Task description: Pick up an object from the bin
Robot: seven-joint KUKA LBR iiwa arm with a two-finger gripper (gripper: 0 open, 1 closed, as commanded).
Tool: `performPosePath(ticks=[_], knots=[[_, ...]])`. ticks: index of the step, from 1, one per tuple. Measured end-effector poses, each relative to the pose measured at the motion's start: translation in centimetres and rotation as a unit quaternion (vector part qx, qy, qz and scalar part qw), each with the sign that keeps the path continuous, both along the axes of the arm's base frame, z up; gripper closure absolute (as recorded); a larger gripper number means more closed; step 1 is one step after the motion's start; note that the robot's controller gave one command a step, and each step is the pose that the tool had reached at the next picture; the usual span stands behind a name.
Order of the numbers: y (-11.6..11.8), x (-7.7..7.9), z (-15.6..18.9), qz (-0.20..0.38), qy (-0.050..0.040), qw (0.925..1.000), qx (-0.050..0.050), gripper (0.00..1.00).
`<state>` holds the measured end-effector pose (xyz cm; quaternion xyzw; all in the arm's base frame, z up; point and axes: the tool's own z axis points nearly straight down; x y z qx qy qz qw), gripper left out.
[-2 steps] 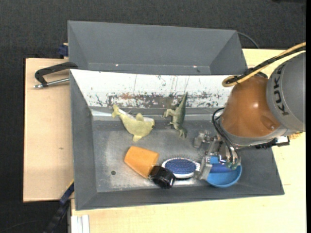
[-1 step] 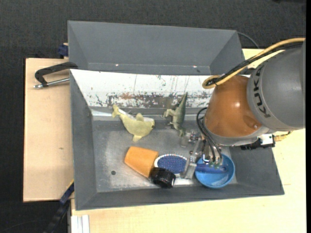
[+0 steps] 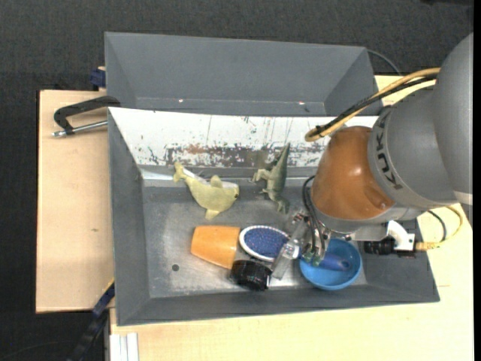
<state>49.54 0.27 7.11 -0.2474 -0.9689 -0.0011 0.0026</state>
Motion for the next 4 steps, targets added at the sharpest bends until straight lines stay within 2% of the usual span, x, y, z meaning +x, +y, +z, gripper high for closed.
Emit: performPosePath(ticks=[1,2,3,4], knots=[[3.4,0.0,-0.1,-0.036,-0.0020,0.9993,0.000,0.00],[3.3,0.0,-0.1,-0.036,-0.0020,0.9993,-0.001,1.00],[3.4,0.1,5.3,-0.035,-0.0062,0.9994,-0.001,1.00],[3.4,0.3,8.0,-0.034,-0.0055,0.9994,-0.001,1.00]])
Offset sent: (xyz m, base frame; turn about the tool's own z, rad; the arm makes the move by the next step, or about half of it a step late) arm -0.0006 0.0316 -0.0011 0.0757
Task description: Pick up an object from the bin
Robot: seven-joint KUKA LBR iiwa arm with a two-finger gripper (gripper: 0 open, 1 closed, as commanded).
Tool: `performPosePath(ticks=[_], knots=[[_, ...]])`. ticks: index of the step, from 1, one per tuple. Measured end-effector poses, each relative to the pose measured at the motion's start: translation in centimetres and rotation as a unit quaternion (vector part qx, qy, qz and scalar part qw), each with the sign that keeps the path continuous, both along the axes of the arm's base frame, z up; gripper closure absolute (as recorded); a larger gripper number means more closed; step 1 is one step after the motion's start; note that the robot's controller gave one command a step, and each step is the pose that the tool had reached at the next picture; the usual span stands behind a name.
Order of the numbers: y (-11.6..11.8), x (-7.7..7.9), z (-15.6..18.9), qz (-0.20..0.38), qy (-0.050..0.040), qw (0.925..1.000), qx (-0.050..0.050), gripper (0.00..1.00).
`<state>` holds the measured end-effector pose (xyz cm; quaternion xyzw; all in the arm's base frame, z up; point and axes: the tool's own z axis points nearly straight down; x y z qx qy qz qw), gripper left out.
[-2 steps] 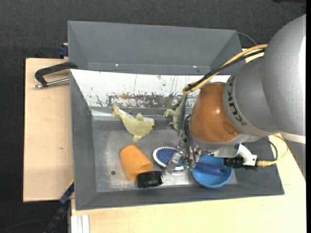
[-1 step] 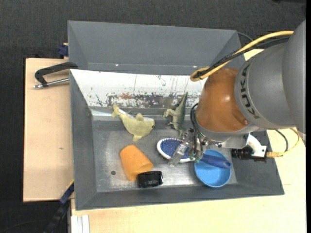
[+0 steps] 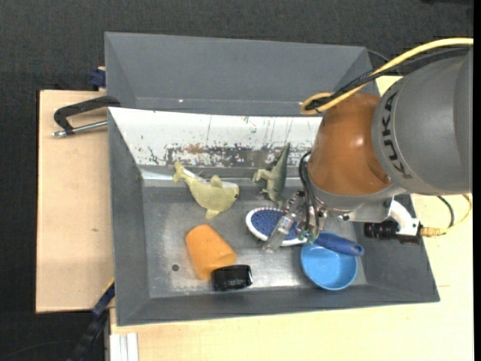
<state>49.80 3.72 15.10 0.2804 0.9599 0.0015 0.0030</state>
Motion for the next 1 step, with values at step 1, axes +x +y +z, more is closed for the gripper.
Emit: performPosePath(ticks=[1], knots=[[0.09,0.09,1.34,0.001,0.0006,1.0000,0.000,1.00]])
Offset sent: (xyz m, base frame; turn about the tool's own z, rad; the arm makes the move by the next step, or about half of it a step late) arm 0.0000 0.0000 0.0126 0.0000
